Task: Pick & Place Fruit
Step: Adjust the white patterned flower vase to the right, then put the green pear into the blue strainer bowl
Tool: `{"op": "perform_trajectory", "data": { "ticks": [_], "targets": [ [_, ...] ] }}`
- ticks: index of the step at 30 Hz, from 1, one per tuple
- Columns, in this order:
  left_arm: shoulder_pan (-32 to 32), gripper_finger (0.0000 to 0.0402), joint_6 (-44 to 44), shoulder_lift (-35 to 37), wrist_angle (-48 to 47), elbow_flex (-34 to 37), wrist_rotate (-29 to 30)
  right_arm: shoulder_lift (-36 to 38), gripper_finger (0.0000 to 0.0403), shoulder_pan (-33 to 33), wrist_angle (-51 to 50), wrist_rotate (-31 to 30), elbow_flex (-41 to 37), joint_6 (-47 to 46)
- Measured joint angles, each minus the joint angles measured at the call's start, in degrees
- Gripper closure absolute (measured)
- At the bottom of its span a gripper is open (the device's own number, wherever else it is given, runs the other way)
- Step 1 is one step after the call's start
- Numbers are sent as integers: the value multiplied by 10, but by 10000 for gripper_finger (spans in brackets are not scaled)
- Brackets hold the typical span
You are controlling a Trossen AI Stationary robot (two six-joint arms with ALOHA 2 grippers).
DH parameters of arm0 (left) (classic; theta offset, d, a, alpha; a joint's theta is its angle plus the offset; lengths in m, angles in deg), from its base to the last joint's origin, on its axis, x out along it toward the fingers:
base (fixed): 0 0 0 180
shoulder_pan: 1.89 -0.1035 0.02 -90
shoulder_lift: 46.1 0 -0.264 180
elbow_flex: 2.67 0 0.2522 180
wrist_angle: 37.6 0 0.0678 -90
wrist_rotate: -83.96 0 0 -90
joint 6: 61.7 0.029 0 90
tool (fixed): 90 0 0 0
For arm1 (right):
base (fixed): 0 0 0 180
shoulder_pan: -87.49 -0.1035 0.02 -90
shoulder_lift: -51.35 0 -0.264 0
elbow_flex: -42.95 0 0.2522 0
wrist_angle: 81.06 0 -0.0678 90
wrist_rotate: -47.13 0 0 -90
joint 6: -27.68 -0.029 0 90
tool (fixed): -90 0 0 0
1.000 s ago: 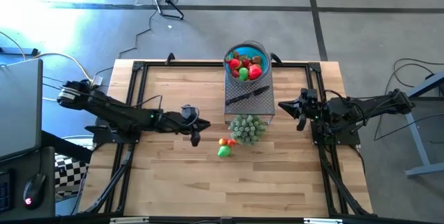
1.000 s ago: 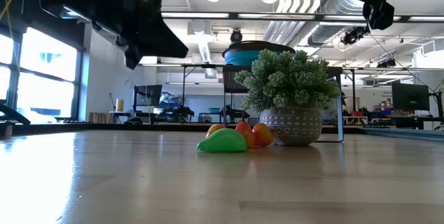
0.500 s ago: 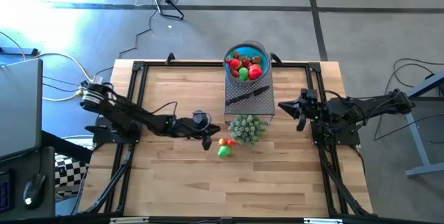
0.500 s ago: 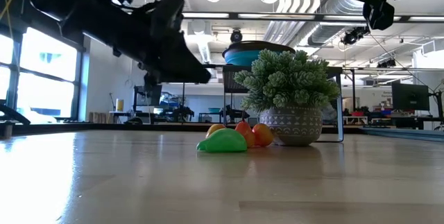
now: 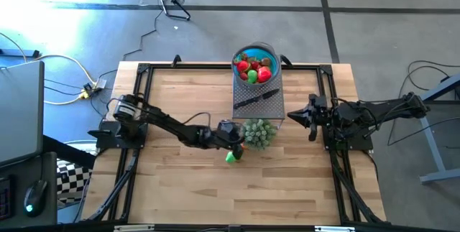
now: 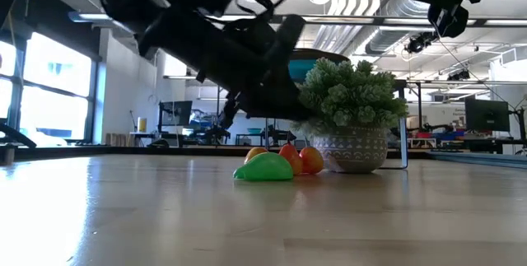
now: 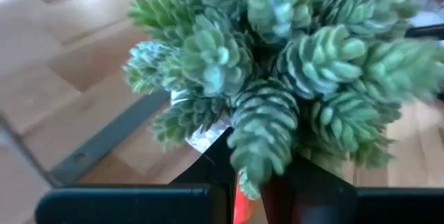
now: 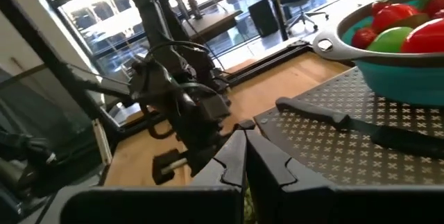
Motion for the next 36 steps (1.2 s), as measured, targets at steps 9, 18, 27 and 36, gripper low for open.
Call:
{"op": "perform_trajectory", "data": {
  "ticks": [9,18,27,36],
  "targets": [
    [3,358,-38,-46,-47,-71,43,5,400,0,1,41,0,1],
    [4,358,-38,-95,-44,-137,37,5,400,0,0,64,0,2],
    [15,358,-57,-84,-112,-143,41,5,400,0,-1,71,0,12],
    [27,358,-48,-19,-241,-143,41,5,400,0,-1,71,0,16]
  ]
}}
